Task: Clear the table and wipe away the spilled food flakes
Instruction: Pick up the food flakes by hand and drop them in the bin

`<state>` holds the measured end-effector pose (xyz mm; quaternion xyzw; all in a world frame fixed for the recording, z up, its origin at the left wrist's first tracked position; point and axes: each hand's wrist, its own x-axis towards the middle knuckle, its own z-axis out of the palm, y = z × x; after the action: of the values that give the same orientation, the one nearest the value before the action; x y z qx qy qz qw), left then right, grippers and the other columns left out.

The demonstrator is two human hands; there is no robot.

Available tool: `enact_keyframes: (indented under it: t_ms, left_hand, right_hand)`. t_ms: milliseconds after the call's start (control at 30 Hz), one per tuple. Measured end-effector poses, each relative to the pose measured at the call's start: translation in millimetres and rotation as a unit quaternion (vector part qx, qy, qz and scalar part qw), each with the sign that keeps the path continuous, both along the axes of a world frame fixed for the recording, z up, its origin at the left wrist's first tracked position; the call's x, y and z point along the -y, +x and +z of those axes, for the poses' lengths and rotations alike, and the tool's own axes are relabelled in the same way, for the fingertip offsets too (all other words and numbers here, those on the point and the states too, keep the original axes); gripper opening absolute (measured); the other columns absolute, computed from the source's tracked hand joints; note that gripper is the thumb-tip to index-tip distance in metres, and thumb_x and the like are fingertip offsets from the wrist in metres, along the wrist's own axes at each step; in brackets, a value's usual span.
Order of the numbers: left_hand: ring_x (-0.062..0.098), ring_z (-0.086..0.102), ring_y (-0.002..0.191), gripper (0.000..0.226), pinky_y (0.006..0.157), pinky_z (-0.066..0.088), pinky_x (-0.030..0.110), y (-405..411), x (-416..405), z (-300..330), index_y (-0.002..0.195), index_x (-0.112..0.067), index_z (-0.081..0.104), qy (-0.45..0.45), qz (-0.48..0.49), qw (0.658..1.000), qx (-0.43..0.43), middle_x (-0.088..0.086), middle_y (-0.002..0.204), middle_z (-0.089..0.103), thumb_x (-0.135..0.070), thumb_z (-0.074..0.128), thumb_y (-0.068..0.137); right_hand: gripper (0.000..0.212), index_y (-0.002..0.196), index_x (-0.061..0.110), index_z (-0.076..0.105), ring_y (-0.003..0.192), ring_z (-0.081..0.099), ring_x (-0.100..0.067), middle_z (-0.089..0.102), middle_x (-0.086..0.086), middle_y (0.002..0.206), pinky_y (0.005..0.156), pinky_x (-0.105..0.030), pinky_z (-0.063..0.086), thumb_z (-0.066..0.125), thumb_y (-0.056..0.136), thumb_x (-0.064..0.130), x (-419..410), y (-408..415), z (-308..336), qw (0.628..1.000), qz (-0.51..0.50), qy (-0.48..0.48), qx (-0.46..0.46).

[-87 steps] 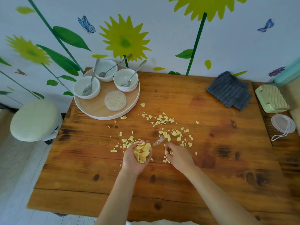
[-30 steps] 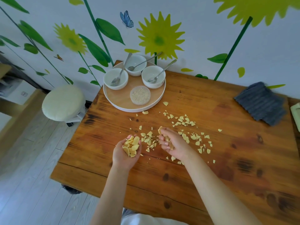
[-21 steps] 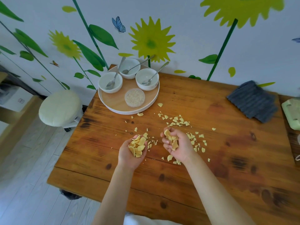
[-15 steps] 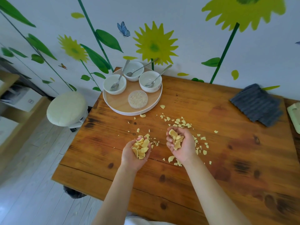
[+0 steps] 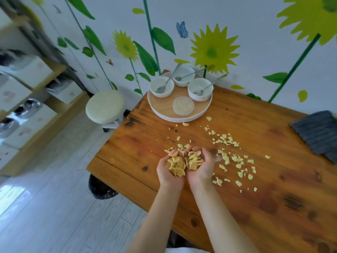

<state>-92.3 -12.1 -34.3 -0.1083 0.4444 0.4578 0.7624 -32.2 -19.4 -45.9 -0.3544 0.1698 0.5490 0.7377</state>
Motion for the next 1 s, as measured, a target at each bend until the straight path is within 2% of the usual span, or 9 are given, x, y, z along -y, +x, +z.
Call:
enact_keyframes:
  t_ms: [100, 167, 267, 367, 500, 667, 800, 867, 1000]
  left_hand:
    - [0.026, 0.062, 0.074, 0.03, 0.07, 0.05, 0.036, -23.7, -2.7, 11.7, 0.076, -0.005, 0.062, 0.012, 0.032, 0.999, -0.009, 0.01, 0.065, 0.069, -0.014, 0.038, 0.09]
    - [0.026, 0.063, 0.074, 0.031, 0.068, 0.05, 0.035, -49.6, -7.8, 18.9, 0.077, -0.004, 0.062, 0.027, 0.054, 0.998, -0.024, 0.008, 0.059, 0.07, -0.013, 0.036, 0.091]
    - [0.027, 0.064, 0.078, 0.029, 0.072, 0.052, 0.035, -99.5, -13.9, 24.2, 0.08, -0.003, 0.066, 0.045, 0.088, 0.994, -0.044, 0.009, 0.067, 0.072, -0.013, 0.039, 0.088]
    - [0.028, 0.066, 0.076, 0.031, 0.071, 0.052, 0.036, -155.0, -23.8, 31.8, 0.081, -0.003, 0.067, 0.071, 0.132, 0.989, -0.014, 0.012, 0.076, 0.072, -0.013, 0.038, 0.084]
    - [0.028, 0.066, 0.069, 0.036, 0.072, 0.052, 0.036, -251.1, -43.0, 23.2, 0.072, -0.004, 0.068, 0.092, 0.193, 0.977, -0.02, 0.012, 0.072, 0.07, -0.012, 0.035, 0.084]
    - [0.023, 0.065, 0.07, 0.035, 0.071, 0.051, 0.035, -346.2, -56.5, 8.7, 0.084, -0.005, 0.066, 0.106, 0.248, 0.962, -0.052, 0.007, 0.072, 0.07, -0.015, 0.033, 0.087]
    - [0.028, 0.064, 0.08, 0.04, 0.082, 0.05, 0.039, -387.9, -64.3, -3.4, 0.081, -0.003, 0.07, 0.105, 0.26, 0.957, -0.066, 0.01, 0.073, 0.073, -0.016, 0.033, 0.085]
    - [0.029, 0.064, 0.082, 0.041, 0.083, 0.05, 0.04, -395.3, -72.8, -7.4, 0.08, -0.003, 0.071, 0.095, 0.268, 0.956, -0.071, 0.01, 0.075, 0.073, -0.016, 0.032, 0.085]
    - [0.027, 0.063, 0.085, 0.035, 0.084, 0.05, 0.041, -410.4, -104.0, -25.1, 0.091, -0.003, 0.065, 0.077, 0.283, 0.954, -0.064, 0.008, 0.079, 0.073, -0.012, 0.032, 0.086]
  right_hand:
    - [0.039, 0.065, 0.009, 0.056, 0.069, 0.057, -0.023, 0.062, -0.006, 0.066, 0.072, -0.035, 0.047, 0.034, 0.094, 0.022, -5.5, -29.0, 4.8, 0.999, 0.049, 0.014, -0.012]
    - [0.034, 0.072, 0.008, 0.058, 0.071, 0.059, -0.023, 0.064, -0.007, 0.071, 0.072, -0.034, 0.049, 0.034, 0.093, 0.021, -13.3, -57.6, 10.8, 0.997, 0.075, 0.015, -0.006]
    - [0.035, 0.079, 0.006, 0.062, 0.077, 0.062, -0.023, 0.066, -0.007, 0.078, 0.074, -0.035, 0.05, 0.034, 0.093, 0.021, -23.8, -110.7, 14.4, 0.993, 0.114, 0.029, -0.005]
    - [0.035, 0.08, 0.007, 0.063, 0.081, 0.064, -0.023, 0.07, -0.007, 0.08, 0.079, -0.037, 0.049, 0.035, 0.092, 0.023, -36.8, -170.7, 16.1, 0.987, 0.151, 0.051, -0.028]
    - [0.036, 0.081, 0.006, 0.062, 0.074, 0.067, -0.025, 0.071, -0.009, 0.077, 0.078, -0.039, 0.049, 0.034, 0.094, 0.023, -55.3, -268.0, 14.7, 0.978, 0.195, 0.059, -0.043]
    - [0.04, 0.083, 0.005, 0.065, 0.082, 0.066, -0.028, 0.07, -0.013, 0.082, 0.085, -0.04, 0.049, 0.03, 0.096, 0.022, -66.3, -361.0, 2.9, 0.964, 0.261, 0.039, -0.028]
    - [0.041, 0.093, 0.004, 0.062, 0.092, 0.061, -0.03, 0.065, -0.016, 0.094, 0.09, -0.04, 0.045, 0.027, 0.098, 0.023, -79.6, -402.7, -5.4, 0.955, 0.297, 0.018, -0.021]
    - [0.041, 0.092, 0.004, 0.062, 0.091, 0.06, -0.029, 0.065, -0.016, 0.093, 0.087, -0.038, 0.046, 0.027, 0.098, 0.023, -88.3, -409.5, -8.7, 0.954, 0.298, 0.011, -0.024]
    - [0.042, 0.088, 0.004, 0.064, 0.091, 0.06, -0.031, 0.067, -0.016, 0.089, 0.09, -0.041, 0.044, 0.028, 0.097, 0.022, -122.5, -420.5, -27.9, 0.948, 0.317, -0.017, -0.022]
